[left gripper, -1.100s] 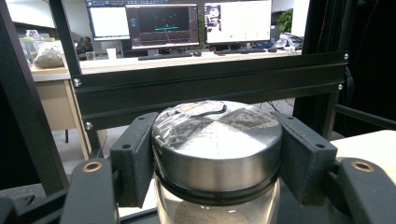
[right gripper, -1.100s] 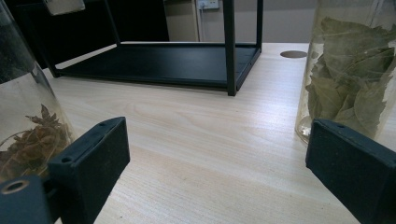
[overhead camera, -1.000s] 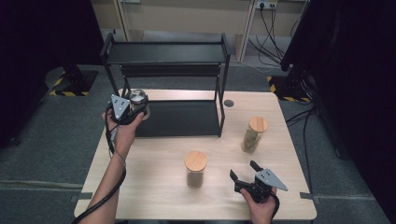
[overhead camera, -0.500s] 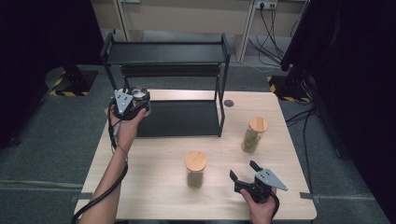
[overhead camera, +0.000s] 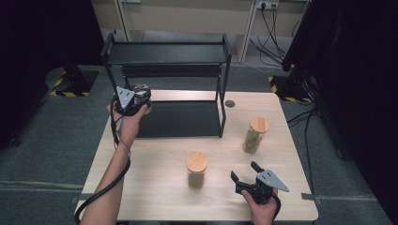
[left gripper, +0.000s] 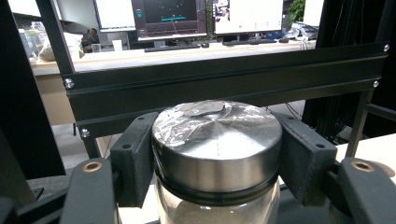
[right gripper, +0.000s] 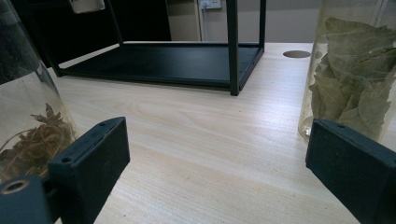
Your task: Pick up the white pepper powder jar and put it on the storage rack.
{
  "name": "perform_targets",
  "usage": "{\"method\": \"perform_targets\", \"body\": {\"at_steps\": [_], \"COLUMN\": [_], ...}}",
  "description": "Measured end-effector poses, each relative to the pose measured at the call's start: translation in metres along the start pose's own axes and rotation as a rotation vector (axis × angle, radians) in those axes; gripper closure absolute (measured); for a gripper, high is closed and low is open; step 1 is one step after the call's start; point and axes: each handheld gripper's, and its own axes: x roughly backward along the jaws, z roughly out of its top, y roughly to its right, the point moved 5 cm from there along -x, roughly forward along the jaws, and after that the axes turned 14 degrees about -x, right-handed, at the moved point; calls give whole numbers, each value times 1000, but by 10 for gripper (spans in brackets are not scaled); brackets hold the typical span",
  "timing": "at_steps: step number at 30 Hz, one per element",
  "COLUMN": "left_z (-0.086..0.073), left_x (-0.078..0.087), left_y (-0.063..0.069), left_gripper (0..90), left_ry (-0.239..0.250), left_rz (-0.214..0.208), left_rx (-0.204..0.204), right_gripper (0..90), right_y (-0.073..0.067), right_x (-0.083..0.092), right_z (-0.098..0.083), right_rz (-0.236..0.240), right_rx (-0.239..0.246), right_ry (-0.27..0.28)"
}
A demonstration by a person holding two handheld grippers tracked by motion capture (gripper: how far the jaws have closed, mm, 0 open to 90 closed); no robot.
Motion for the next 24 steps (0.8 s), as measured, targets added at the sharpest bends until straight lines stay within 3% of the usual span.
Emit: {"method": "perform_targets", "body": {"at_steps": [24], "left_z": [-16], "left_x": [-30], "left_y": [2], "left_gripper": [351], "left_ry": [-54], "left_rz": [3], "left_rx": [5], "right_gripper": [67], "right_y": [-1], "right_x": [0], "right_z": [0], "right_rz": [0], "right_rx": [-1], "right_ry": [2]}}
